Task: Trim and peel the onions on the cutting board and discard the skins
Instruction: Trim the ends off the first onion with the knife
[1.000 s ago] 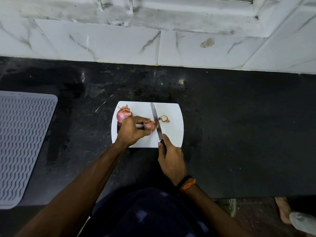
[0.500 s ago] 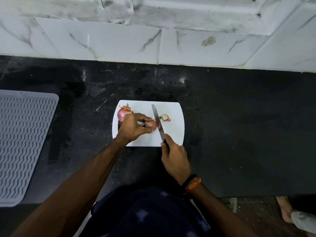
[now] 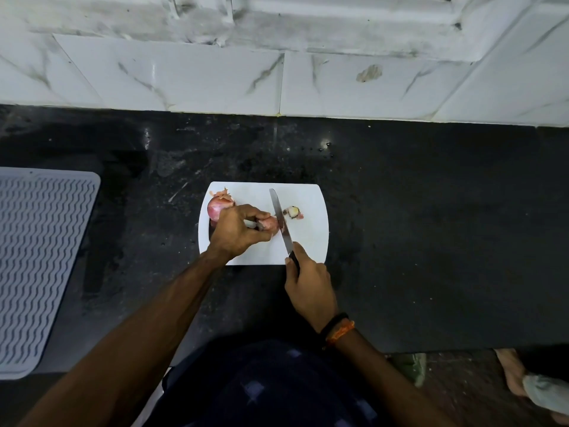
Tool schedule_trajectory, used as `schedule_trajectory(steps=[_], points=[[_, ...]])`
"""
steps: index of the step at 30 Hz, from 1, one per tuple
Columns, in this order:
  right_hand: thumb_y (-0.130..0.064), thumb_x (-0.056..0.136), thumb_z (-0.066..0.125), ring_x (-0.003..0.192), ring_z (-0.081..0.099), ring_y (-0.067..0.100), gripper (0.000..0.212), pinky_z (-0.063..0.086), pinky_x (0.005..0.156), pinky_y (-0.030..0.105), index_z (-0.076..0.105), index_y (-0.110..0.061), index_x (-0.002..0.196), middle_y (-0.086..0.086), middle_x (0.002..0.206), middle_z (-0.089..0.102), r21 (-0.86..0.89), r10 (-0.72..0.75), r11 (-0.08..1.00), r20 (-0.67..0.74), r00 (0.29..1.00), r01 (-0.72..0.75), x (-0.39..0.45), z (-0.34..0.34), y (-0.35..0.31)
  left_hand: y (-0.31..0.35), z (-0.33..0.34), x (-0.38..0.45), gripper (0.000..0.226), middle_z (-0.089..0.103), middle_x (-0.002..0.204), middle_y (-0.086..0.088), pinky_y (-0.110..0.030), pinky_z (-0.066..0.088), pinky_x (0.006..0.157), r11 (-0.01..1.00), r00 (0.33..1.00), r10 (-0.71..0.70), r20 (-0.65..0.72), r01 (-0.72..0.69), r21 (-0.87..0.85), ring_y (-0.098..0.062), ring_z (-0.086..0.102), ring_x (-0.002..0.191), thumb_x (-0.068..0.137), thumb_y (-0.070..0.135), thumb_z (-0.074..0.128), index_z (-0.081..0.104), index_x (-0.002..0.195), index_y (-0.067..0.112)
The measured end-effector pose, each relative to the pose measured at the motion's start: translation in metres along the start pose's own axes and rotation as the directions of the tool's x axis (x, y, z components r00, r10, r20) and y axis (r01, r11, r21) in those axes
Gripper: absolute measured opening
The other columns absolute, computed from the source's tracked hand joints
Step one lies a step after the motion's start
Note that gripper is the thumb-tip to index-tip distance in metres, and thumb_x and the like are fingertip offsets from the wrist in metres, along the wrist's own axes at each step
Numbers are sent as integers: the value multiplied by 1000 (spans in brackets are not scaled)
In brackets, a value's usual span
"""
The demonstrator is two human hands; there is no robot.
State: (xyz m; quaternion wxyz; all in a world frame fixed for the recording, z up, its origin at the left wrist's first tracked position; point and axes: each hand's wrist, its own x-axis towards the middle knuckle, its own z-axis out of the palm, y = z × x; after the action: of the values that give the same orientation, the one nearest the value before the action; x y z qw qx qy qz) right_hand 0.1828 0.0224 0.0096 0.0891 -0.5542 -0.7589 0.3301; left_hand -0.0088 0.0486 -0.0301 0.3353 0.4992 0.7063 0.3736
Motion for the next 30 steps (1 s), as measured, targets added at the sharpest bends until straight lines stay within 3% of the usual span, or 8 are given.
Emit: schedule_trajectory(steps=[3,8,12,18,21,26,30], points=[[-26,102,44,79,63,20,33,58,76,39,47,-16,133,5,93,64,-11,-1,1000,11,1000,1,3,-3,-3,1,-1,0,28,71,94,9,-2,47,73,1000,1000,12,8,-12,12,1,66,83,72,14,87,78,99,10],[-28,103,42,94,62,24,39,55,85,42,42,-17,140,7,107,63,-24,14,1000,45,999,-13,-13,-5,1,-1,1,-3,30,73,99,5,-7,51,76,1000,1000,23,-8,-23,4,-5,67,88,72,13,87,78,100,9],[-27,103,42,87,64,22,37,57,82,40,43,-16,138,7,103,64,-29,7,1000,38,999,-6,-2,-3,-5,0,3,-3,31,71,96,7,-4,49,74,1000,999,21,-34,-22,-12,-4,66,86,71,12,88,77,99,8],[-29,103,39,93,62,28,39,53,82,43,39,-20,141,10,99,65,-29,49,998,94,994,-47,-21,-9,2,-3,2,-3,32,73,95,8,-7,50,76,999,998,45,-37,-45,-7,5,66,85,69,11,88,78,99,9],[-27,103,42,94,63,26,37,55,85,42,42,-18,138,9,107,64,-35,38,999,69,997,-35,-8,-8,-4,-2,3,-4,31,71,93,12,-6,50,75,999,998,47,-43,-47,-11,10,65,86,69,11,88,78,98,9],[-28,103,41,102,61,25,38,54,89,39,39,-19,140,9,114,61,-76,61,996,116,991,-52,-11,-11,-4,-3,2,-2,30,73,94,8,-11,54,77,1000,999,10,-32,-10,-24,-1,68,85,71,13,88,78,99,10],[-30,104,38,101,59,28,41,52,86,40,33,-23,144,12,110,60,-97,98,992,140,985,-85,-17,-11,-2,-1,3,-6,29,72,93,8,-7,51,74,999,999,19,-47,-20,-27,-1,67,86,71,11,87,78,98,9]])
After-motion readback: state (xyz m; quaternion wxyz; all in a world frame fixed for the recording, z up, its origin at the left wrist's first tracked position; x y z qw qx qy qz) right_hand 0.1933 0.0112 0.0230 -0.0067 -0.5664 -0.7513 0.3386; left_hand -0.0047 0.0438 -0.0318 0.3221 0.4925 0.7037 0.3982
